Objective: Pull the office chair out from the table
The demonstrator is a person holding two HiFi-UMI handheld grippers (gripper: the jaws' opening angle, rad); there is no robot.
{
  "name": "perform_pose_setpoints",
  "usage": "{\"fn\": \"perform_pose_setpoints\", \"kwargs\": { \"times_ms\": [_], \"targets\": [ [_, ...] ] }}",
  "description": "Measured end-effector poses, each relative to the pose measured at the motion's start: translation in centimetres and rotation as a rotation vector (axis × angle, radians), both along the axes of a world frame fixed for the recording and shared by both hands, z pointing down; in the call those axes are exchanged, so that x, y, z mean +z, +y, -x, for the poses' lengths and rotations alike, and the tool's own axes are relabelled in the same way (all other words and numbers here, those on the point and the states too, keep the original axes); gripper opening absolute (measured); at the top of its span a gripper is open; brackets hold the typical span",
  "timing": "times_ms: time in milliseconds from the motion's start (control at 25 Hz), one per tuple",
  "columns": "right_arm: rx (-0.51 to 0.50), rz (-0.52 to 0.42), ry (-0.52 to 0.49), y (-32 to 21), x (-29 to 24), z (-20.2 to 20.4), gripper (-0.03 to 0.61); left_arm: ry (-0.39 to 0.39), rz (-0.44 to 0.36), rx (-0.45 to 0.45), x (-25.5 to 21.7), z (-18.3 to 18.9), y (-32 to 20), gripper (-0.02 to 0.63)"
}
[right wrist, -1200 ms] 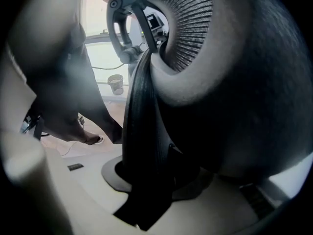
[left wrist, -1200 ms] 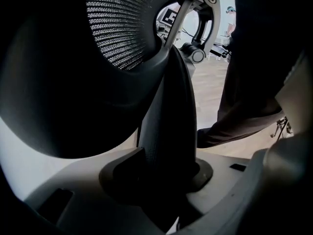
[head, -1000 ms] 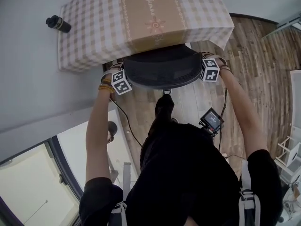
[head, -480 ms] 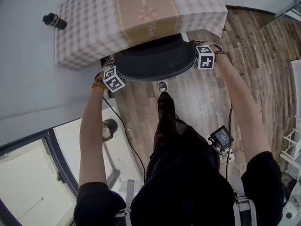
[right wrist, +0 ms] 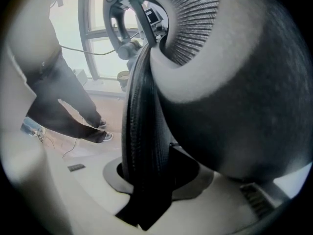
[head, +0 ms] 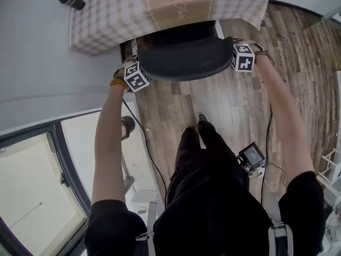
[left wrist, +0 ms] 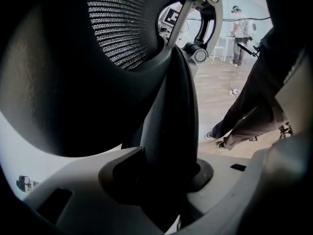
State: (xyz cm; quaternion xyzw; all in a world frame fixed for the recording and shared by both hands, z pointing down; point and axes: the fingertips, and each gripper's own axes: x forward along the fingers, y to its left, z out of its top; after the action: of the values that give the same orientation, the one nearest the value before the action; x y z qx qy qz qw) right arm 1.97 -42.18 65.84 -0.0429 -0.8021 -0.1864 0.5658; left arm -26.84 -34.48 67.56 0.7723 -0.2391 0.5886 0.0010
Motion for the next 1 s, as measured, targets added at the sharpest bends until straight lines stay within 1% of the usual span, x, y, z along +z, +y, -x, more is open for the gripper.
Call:
{"fn": "perform_pose_setpoints", "kwargs": {
  "times_ms": [200, 440, 600, 760, 880, 1000],
  "targets": [
    [0.006, 0.004, 0.001, 1.8, 0.1, -0.8, 0.133, -0.005, 0.001, 0.006, -0.1, -0.6, 1.8, 0.189],
    [0.02, 0.004, -0.004, 4.7, 0.3, -0.1, 0.135, -0.008, -0.001, 0.022, -0.1, 0.3, 4.3, 0.189],
    [0.039, -0.014, -0.003, 5.3, 0.4, -0.8, 0.135, -0.003, -0.022, 0.025, -0.5, -0.4, 5.1, 0.189],
    [0.044, -0.012, 0.0, 7.0, 0.7, -0.2, 0.135, -0.003, -0.023, 0.019, -0.3, 0.3, 6.9, 0.189],
    [0.045, -0.009, 0.002, 7.6, 0.8, -1.0, 0.137, -0.002, -0.032, 0.015, -0.5, -0.5, 7.6, 0.19],
    [0.056, -0.03, 0.006, 7.5, 0.8, -1.8, 0.138, -0.003, -0.044, 0.016, -0.8, -1.3, 8.0, 0.189]
  ]
}}
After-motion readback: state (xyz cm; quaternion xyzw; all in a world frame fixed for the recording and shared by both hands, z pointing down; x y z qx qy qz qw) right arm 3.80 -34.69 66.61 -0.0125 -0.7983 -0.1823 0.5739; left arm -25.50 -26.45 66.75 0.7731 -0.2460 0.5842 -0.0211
